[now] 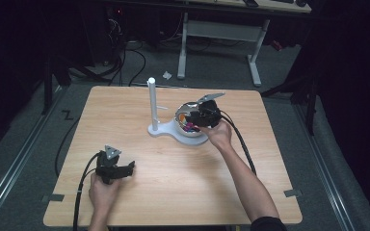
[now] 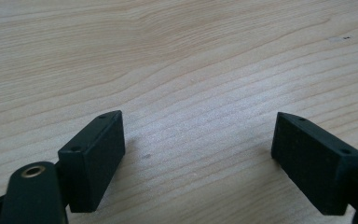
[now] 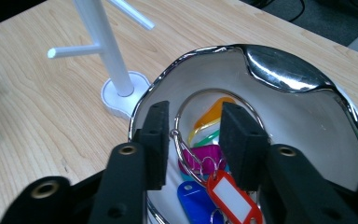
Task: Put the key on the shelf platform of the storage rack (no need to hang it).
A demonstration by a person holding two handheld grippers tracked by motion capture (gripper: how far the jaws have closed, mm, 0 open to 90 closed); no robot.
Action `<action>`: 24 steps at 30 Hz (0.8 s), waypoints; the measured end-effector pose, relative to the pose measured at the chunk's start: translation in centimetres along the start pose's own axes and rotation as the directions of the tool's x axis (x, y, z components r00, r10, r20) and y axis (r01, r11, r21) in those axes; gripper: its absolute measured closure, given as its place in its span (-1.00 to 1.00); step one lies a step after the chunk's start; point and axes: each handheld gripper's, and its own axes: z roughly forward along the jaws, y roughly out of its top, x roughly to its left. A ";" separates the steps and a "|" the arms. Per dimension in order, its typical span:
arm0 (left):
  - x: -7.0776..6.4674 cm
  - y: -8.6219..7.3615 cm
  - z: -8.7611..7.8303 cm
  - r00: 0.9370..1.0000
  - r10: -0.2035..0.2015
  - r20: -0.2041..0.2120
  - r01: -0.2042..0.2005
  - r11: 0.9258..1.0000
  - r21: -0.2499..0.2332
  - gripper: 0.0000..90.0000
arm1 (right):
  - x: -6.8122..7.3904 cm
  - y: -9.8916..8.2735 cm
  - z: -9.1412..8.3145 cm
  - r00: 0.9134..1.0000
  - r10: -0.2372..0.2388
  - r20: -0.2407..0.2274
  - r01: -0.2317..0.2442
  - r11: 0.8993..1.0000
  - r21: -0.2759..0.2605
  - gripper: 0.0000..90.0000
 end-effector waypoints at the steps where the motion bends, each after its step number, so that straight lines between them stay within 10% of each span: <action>1: 0.0 0.0 0.0 1.000 0.000 0.000 0.000 1.000 0.000 -0.60 | 0.0 0.0 0.0 1.000 0.000 0.000 0.000 1.000 0.000 0.36; 24: 0.0 0.0 0.0 1.000 0.000 0.000 0.000 1.000 0.000 -0.60 | -0.9 -1.7 -5.6 0.997 0.064 0.046 -0.058 0.989 -0.135 0.14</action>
